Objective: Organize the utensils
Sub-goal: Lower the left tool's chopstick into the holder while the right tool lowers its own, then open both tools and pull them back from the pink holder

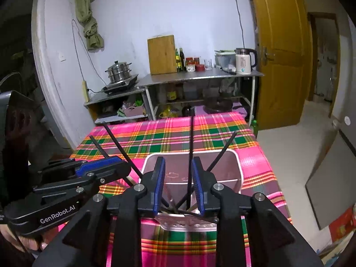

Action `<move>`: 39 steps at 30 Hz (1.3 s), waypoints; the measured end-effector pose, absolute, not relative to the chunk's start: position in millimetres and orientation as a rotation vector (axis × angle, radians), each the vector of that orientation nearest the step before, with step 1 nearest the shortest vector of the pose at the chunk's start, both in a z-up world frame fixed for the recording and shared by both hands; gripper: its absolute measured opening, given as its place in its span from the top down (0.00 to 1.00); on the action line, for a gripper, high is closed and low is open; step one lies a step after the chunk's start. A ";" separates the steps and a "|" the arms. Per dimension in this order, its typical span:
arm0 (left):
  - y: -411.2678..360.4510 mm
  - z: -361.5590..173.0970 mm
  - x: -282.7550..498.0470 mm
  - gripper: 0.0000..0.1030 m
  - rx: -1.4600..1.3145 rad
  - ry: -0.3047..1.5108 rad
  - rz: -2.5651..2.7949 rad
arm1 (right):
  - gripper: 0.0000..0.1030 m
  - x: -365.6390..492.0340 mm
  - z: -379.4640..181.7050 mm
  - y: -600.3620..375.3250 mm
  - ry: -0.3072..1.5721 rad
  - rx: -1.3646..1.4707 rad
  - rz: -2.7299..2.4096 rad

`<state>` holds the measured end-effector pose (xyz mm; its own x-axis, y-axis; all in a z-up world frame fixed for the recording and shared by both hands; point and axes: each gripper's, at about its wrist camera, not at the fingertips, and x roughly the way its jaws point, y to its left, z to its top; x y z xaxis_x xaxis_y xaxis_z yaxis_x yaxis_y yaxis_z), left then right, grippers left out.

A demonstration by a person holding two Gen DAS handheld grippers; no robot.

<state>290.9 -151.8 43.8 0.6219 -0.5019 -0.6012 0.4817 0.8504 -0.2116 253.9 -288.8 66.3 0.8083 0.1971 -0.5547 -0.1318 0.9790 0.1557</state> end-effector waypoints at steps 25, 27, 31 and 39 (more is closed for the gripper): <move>-118.0 49.2 203.0 0.68 -0.044 0.614 -0.519 | 0.75 168.9 69.8 -284.9 0.567 0.115 0.173; -117.0 43.7 196.0 0.68 -0.041 0.614 -0.517 | 0.75 160.3 62.8 -282.4 0.578 0.118 0.174; -112.7 28.3 178.6 0.68 -0.038 0.614 -0.505 | 0.75 144.7 50.0 -277.8 0.594 0.118 0.170; -103.7 8.4 149.4 0.68 -0.054 0.605 -0.482 | 0.75 115.0 29.2 -270.6 0.601 0.100 0.146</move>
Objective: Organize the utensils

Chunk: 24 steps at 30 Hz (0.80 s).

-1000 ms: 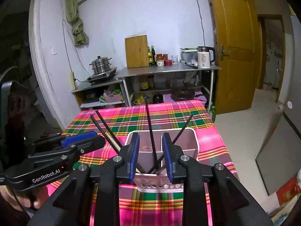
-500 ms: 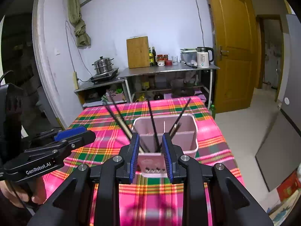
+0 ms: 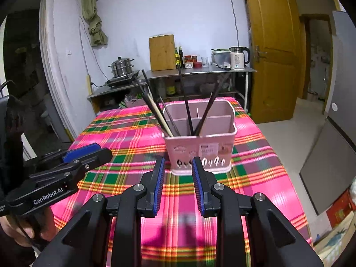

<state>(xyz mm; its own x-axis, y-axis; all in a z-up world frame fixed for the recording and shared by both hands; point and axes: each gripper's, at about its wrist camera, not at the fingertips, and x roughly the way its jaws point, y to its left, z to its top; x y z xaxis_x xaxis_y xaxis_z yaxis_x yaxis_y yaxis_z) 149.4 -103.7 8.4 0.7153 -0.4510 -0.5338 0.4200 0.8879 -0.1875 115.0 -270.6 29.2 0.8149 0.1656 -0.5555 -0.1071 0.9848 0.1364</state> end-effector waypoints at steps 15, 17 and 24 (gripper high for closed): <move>-100.4 -7.9 108.1 0.68 -0.025 0.588 -0.473 | 0.75 76.7 10.0 -268.7 0.617 0.098 0.115; -99.4 -8.7 104.5 0.68 -0.025 0.588 -0.471 | 0.75 74.2 10.3 -269.2 0.612 0.093 0.113; -96.7 -13.1 100.0 0.68 -0.027 0.599 -0.457 | 0.75 71.6 6.2 -269.4 0.622 0.095 0.106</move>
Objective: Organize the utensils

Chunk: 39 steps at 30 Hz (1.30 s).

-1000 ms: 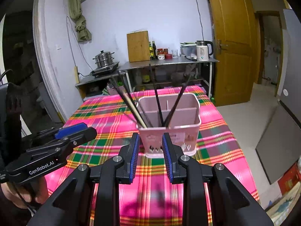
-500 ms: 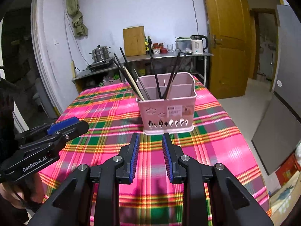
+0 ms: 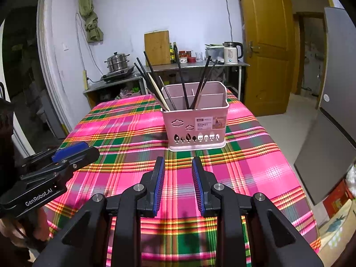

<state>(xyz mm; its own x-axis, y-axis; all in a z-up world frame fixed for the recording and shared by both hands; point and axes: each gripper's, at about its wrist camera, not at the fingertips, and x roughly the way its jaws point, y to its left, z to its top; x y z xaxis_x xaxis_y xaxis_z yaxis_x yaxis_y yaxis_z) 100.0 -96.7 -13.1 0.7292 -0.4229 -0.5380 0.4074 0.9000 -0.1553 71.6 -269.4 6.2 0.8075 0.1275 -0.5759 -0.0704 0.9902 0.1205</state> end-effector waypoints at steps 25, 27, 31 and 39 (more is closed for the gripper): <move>-96.9 -15.0 101.4 0.68 -0.026 0.602 -0.449 | 0.75 70.7 6.9 -269.9 0.616 0.089 0.100; -97.2 -15.4 101.9 0.68 -0.026 0.603 -0.446 | 0.75 70.8 7.0 -269.8 0.616 0.088 0.099; -96.7 -16.7 102.1 0.68 -0.028 0.605 -0.444 | 0.75 69.5 8.2 -269.2 0.614 0.088 0.098; -96.9 -16.5 102.2 0.68 -0.029 0.605 -0.444 | 0.75 69.8 9.3 -269.3 0.616 0.088 0.097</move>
